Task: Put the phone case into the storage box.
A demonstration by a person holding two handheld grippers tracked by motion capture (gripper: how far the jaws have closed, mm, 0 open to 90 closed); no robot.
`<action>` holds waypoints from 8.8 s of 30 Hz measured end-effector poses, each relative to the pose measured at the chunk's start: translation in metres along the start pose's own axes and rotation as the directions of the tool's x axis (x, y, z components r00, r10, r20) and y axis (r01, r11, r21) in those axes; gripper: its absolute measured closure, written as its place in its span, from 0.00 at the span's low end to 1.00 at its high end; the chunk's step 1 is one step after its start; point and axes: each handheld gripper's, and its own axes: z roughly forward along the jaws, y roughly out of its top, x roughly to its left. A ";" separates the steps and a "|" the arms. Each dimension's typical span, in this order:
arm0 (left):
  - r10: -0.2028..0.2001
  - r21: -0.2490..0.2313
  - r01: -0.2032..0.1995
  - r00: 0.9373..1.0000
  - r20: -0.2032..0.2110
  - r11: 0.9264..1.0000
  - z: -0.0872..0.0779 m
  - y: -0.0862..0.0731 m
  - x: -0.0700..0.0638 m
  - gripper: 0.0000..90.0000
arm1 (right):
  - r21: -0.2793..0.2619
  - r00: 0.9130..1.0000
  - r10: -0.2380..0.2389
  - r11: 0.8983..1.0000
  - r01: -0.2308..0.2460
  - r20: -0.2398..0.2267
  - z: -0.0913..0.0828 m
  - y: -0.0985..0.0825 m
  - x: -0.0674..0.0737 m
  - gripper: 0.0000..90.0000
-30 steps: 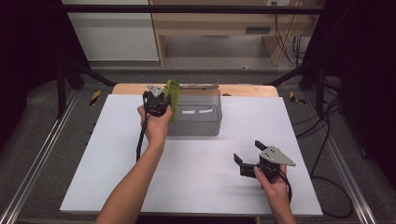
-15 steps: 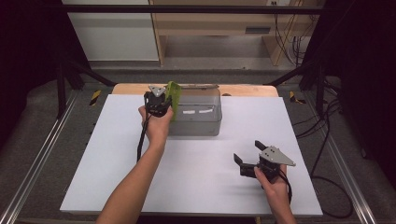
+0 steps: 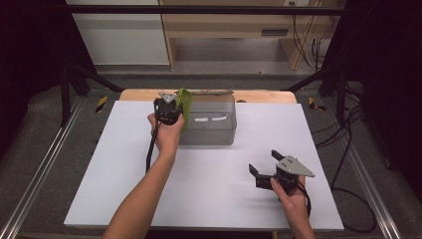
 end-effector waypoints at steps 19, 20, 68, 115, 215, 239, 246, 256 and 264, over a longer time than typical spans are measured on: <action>-0.004 0.018 0.004 1.000 0.004 1.000 0.000 0.002 -0.001 0.86 | 0.003 1.000 0.001 1.000 -0.001 0.000 0.000 0.000 0.000 0.05; 0.002 0.018 -0.002 1.000 0.004 1.000 -0.001 0.002 -0.002 0.86 | 0.004 1.000 0.002 1.000 -0.002 0.000 0.000 0.000 0.000 0.05; 0.016 0.093 -0.014 1.000 -0.023 0.996 0.008 0.000 -0.004 0.86 | 0.010 1.000 0.008 1.000 -0.008 -0.003 0.001 -0.001 0.000 0.05; -0.017 0.148 0.018 1.000 -0.008 0.989 0.015 0.001 -0.002 0.86 | 0.016 1.000 0.010 1.000 -0.010 -0.008 0.002 -0.001 0.001 0.05; 0.078 -0.097 -0.065 0.987 0.142 0.993 -0.014 0.016 -0.001 0.15 | 0.016 1.000 0.016 1.000 -0.016 -0.014 0.003 -0.001 0.004 0.05; 0.095 -0.228 -0.037 0.964 0.247 0.973 -0.067 0.003 0.012 0.04 | 0.017 1.000 0.021 1.000 -0.021 -0.005 0.001 0.000 0.003 0.04; 0.105 -0.258 -0.032 0.956 0.274 0.966 -0.087 -0.007 0.017 0.04 | 0.017 1.000 0.024 1.000 -0.024 -0.008 0.002 0.000 0.003 0.04; 0.098 -0.277 -0.015 0.953 0.286 0.961 -0.105 -0.026 0.036 0.04 | 0.023 1.000 0.021 1.000 -0.020 -0.009 0.001 0.000 0.003 0.04; 0.093 -0.291 -0.007 0.955 0.282 0.957 -0.119 -0.041 0.056 0.04 | 0.025 1.000 0.018 1.000 -0.018 -0.009 0.001 0.000 0.002 0.04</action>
